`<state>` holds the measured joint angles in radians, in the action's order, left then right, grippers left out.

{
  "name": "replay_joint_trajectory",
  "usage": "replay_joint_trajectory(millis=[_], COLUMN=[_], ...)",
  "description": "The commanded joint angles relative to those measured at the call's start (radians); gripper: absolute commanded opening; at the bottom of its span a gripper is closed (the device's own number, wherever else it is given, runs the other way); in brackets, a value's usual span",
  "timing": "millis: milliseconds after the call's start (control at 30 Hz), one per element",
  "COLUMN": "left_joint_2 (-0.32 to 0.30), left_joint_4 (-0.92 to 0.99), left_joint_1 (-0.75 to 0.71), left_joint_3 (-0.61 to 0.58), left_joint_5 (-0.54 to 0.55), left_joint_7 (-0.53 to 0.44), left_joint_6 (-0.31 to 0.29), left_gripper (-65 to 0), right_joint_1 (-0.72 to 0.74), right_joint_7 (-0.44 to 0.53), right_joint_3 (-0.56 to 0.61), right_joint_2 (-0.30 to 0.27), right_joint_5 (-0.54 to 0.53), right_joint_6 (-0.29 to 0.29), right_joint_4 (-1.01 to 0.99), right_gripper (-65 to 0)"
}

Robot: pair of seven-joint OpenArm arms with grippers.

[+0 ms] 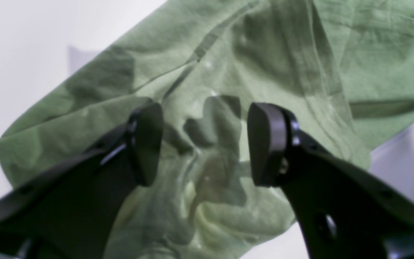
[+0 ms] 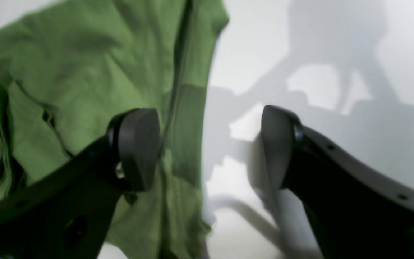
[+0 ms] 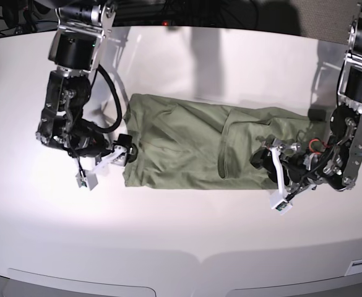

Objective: Fold the T-shirt properly

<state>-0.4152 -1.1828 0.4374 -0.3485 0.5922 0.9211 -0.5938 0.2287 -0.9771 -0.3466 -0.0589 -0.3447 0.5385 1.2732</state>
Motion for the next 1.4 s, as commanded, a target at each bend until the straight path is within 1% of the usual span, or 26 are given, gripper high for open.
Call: replay_joint_trajectory(millis=[0, 100, 167, 233, 333, 433, 500, 533, 567, 600, 700, 767, 800, 833, 900, 967, 1100, 1167, 1267, 1300, 1367], left_joint_2=[-0.008, -0.009, -0.008, -0.008, -0.009, -0.008, -0.006, -0.002, 0.002, 0.006, 0.030, 0.059, 0.077, 0.094, 0.127, 0.152, 0.201, 0.216, 0.218, 0.218, 0.218], left_joint_4=[-0.016, -0.016, -0.016, -0.016, -0.016, -0.016, -0.016, -0.016, -0.016, -0.016, -0.014, -0.014, -0.014, -0.014, -0.014, -0.014, -0.014, -0.014, -0.015, -0.015, -0.016], left_joint_1=[0.027, 0.027, 0.027, 0.027, 0.027, 0.023, 0.019, 0.013, 0.007, -0.003, -0.048, -0.085, -0.099, -0.109, -0.113, -0.108, -0.100, -0.096, -0.075, -0.064, -0.037], left_joint_3=[0.007, 0.007, 0.007, 0.007, 0.007, 0.007, 0.007, 0.007, 0.007, 0.007, 0.007, 0.007, 0.007, 0.007, 0.007, 0.007, 0.007, 0.007, 0.007, 0.007, 0.007], left_joint_5=[0.011, 0.011, 0.011, 0.011, 0.011, 0.012, 0.012, 0.016, 0.019, 0.019, 0.000, -0.073, -0.123, -0.170, -0.224, -0.225, -0.225, -0.226, -0.225, -0.225, -0.205], left_joint_7=[-0.013, -0.013, -0.012, -0.009, -0.003, -0.002, -0.002, -0.002, -0.002, -0.003, -0.024, -0.075, -0.097, -0.112, -0.108, -0.108, -0.098, -0.083, -0.073, -0.068, -0.021], left_joint_6=[0.000, 0.000, 0.000, 0.000, 0.000, 0.000, 0.000, 0.000, 0.000, 0.000, 0.002, 0.021, 0.042, 0.065, 0.098, 0.105, 0.113, 0.113, 0.113, 0.113, 0.113], left_gripper=[-28.1, -28.1, -28.1, -28.1, -28.1, -28.1, -28.1, -28.1, -28.1, -28.1, -28.1, -28.1, -28.1, -28.1, -28.1, -28.1, -28.1, -28.1, -28.1, -28.1, -28.1], right_joint_1=[0.023, 0.022, 0.022, 0.022, 0.022, 0.020, 0.021, 0.020, 0.020, 0.021, 0.021, 0.024, 0.026, 0.027, 0.027, 0.026, 0.026, 0.026, 0.026, 0.026, 0.027], right_joint_7=[0.003, -0.007, -0.037, -0.113, -0.216, -0.233, -0.231, -0.226, -0.218, -0.212, -0.200, -0.201, -0.201, -0.201, -0.207, -0.226, -0.272, -0.301, -0.328, -0.329, -0.328], right_joint_3=[-0.001, -0.001, -0.001, -0.001, -0.001, 0.000, 0.000, 0.000, 0.000, 0.000, 0.000, 0.000, 0.000, 0.000, 0.000, 0.000, 0.000, 0.000, 0.014, 0.024, 0.044], right_joint_2=[-0.004, -0.004, 0.001, 0.011, 0.030, 0.043, 0.049, 0.049, 0.048, 0.048, 0.048, 0.048, 0.047, 0.047, 0.048, 0.045, 0.023, 0.023, 0.028, 0.029, 0.028], right_joint_5=[-0.005, -0.067, -0.115, -0.158, -0.195, -0.243, -0.243, -0.243, -0.242, -0.242, -0.242, -0.242, -0.241, -0.239, -0.240, -0.255, -0.395, -0.449, -0.512, -0.513, -0.512], right_joint_6=[0.001, 0.002, 0.003, 0.007, 0.048, 0.081, 0.094, 0.094, 0.094, 0.094, 0.094, 0.094, 0.094, 0.096, 0.119, 0.145, 0.160, 0.160, 0.160, 0.160, 0.160], right_joint_4=[-0.008, -0.051, -0.068, -0.074, -0.074, -0.074, -0.074, -0.074, -0.074, -0.074, -0.073, -0.073, -0.073, -0.072, -0.066, -0.053, 0.000, 0.053, 0.132, 0.155, 0.195], right_gripper=[-20.8, -20.8, -20.8, -20.8, -20.8, -20.9, -21.0, -22.2, -25.8, -30.9, -49.3, -61.7, -65.0, -65.0, -65.0, -65.0, -65.0, -65.0, -65.0, -65.0, -65.0])
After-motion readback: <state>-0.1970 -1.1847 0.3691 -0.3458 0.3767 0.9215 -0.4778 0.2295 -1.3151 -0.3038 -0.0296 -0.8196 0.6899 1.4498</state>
